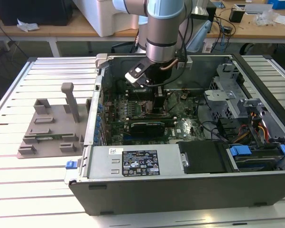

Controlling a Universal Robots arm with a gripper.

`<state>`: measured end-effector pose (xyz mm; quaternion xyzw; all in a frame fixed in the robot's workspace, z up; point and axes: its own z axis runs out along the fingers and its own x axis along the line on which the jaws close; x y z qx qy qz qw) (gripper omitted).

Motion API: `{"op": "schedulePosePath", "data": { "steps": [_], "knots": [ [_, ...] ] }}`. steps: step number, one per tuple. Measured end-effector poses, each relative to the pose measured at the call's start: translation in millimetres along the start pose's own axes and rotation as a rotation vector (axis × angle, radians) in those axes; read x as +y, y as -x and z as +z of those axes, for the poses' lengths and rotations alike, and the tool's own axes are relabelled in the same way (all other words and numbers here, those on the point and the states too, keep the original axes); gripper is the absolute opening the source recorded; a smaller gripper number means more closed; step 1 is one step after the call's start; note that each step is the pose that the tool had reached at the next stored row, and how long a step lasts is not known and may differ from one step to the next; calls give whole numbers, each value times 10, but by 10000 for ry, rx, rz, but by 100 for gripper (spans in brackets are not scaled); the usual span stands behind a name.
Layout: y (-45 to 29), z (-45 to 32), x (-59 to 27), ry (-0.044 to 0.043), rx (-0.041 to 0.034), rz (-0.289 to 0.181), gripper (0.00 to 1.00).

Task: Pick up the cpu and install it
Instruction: 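Place the cpu into insertion slot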

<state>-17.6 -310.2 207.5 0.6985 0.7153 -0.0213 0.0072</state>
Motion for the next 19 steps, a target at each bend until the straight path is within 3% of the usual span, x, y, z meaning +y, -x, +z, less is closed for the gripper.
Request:
{"op": "schedulePosePath", "data": {
  "steps": [9,15,19],
  "knots": [
    [-15,65,-1,-1,-1,10,55],
    [-15,68,-1,-2,-1,11,55],
    [-15,68,-1,-2,-1,12,62]
  ]
}}
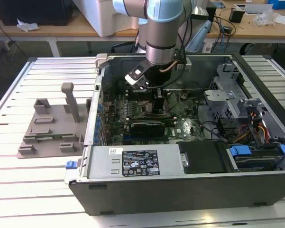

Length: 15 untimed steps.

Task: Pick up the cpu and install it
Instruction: 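Place the cpu into insertion slot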

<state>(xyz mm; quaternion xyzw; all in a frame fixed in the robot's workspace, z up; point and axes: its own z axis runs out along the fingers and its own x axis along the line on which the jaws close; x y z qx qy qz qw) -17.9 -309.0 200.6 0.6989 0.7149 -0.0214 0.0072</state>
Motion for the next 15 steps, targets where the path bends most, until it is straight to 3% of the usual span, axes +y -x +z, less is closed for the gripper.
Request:
{"op": "schedulePosePath", "data": {
  "steps": [5,8,10,12,13,14,15],
  "knots": [
    [0,-4,0,1,2,-1,62],
    [-14,-145,-2,1,2,0,62],
    [-18,-159,-2,1,2,-2,60],
    [-17,-191,-3,0,0,0,36],
    [-16,-218,-4,1,1,0,29],
    [-15,-287,-5,1,1,0,24],
    [-13,-375,-7,1,0,0,11]
  ]
}}
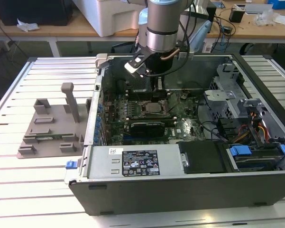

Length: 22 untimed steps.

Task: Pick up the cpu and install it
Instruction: 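Place the cpu into insertion slot, then close the cpu cover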

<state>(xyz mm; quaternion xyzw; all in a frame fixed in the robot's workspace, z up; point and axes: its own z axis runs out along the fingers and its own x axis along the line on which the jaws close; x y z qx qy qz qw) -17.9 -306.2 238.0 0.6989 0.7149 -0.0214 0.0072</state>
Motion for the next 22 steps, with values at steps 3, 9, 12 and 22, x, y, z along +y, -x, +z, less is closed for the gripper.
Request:
{"op": "schedulePosePath", "data": {
  "steps": [3,9,12,22],
  "knots": [
    [5,-201,-4,-1,0,0,11],
    [9,-313,-6,1,1,0,11],
    [9,-313,-6,0,2,0,11],
    [13,-317,263,-30,3,-2,11]
  ]
}}
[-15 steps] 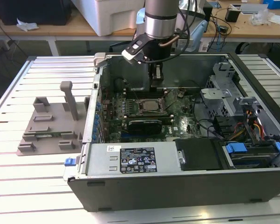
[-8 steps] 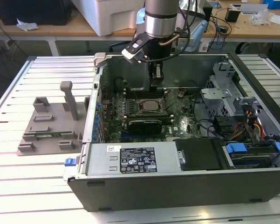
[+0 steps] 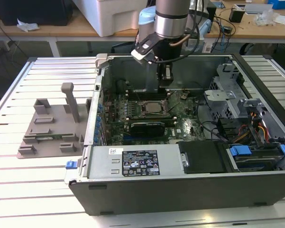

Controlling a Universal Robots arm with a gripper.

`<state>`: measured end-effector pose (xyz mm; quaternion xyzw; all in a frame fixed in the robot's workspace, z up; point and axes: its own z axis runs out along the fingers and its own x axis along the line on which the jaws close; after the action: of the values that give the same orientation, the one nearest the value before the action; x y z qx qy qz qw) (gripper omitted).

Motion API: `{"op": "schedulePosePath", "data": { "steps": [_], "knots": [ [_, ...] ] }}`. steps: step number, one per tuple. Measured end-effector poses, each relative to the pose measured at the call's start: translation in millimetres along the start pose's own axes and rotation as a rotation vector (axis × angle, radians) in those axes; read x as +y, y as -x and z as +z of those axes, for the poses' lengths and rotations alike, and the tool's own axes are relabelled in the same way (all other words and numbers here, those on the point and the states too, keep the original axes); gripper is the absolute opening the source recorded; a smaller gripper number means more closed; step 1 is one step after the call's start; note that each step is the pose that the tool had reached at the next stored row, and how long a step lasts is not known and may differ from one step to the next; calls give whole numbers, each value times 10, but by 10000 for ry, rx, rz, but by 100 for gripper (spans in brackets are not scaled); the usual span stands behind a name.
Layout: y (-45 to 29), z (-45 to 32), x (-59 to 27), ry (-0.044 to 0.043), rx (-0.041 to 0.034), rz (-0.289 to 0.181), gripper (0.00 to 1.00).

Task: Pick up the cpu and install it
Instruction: 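Close the cpu cover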

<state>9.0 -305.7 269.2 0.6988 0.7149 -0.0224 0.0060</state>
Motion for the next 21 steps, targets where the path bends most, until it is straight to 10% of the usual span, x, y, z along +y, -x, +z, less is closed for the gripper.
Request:
{"op": "schedulePosePath", "data": {
  "steps": [12,16,21],
  "knots": [
    [-18,71,665,-189,3,-8,11],
    [-26,218,678,-199,3,-8,11],
    [-32,225,467,-187,4,-7,11]
  ]
}}
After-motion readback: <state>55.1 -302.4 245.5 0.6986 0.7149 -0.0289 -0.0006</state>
